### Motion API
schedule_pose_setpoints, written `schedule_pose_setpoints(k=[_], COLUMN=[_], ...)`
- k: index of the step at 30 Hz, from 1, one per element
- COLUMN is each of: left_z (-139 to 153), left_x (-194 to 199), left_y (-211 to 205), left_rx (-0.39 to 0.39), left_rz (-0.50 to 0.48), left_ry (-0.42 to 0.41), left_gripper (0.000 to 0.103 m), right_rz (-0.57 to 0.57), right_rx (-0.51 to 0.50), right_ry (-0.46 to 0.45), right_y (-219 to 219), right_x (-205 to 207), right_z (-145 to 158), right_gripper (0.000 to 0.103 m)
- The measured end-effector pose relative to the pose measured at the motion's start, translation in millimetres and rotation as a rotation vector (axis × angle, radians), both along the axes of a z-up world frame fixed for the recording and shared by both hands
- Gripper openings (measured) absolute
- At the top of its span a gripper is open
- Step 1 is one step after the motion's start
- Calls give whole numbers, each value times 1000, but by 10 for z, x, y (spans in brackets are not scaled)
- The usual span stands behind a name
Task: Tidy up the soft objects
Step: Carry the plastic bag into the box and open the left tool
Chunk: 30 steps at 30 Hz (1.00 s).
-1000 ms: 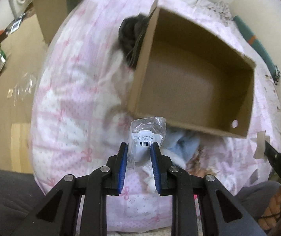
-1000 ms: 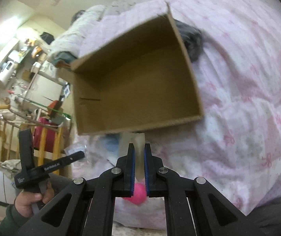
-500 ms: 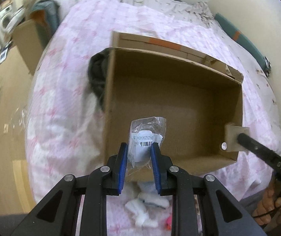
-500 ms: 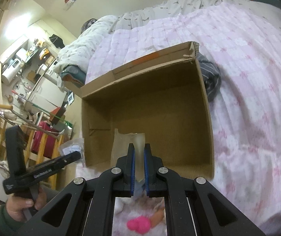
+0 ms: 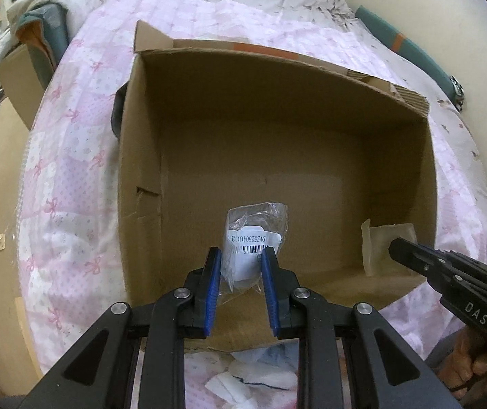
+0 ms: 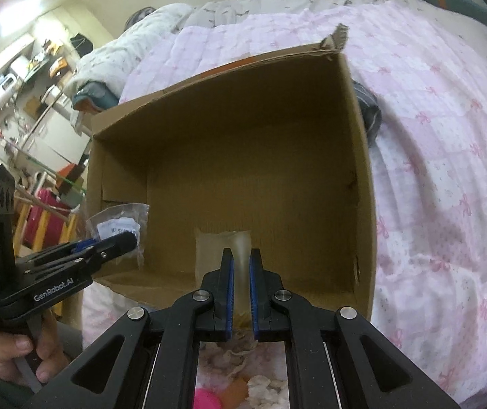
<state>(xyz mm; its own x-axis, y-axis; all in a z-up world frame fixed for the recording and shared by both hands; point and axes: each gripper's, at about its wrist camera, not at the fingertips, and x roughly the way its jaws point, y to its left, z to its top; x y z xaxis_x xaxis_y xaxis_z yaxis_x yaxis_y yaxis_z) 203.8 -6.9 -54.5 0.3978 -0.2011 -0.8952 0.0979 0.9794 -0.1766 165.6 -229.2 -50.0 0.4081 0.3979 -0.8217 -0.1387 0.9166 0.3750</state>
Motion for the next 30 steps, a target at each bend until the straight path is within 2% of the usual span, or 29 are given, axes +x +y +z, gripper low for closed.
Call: schedule_pose_setpoints(k=[4,7,18,24,27,28,29,30], left_z=[-5,16,16,0,15,30,53,75], left_x=[-10,-23,-34,-51,-60,-64,-72,-80], left_y=[21,-5,-46,-63,-69,-59,-47,-41], left_rx=[-14,-16,11,19,21,23,29,32], left_rz=[17,-5,-6,-7,0,7,13,16], left_ry=[-5,-17,-34,-25,-29,-36,-46,-57], left_gripper=[22,22,21,22,35,46,57,60], right_rz=[21,30,6,5,1,-6,-13,-29], right_rx=[-39,-48,-66,-62,-53,-44,-37,-30], right_ry=[-4,-2,3,-14,-20,-21,-23,-33], right_y=[74,94,44,56,34,17,-5,-30], right_x=[19,39,37,31,19,18,16,11], right_z=[-39,-49,-68,-28,-16,-7,3,24], right_gripper=[9,9,10,16,27,36,57,71])
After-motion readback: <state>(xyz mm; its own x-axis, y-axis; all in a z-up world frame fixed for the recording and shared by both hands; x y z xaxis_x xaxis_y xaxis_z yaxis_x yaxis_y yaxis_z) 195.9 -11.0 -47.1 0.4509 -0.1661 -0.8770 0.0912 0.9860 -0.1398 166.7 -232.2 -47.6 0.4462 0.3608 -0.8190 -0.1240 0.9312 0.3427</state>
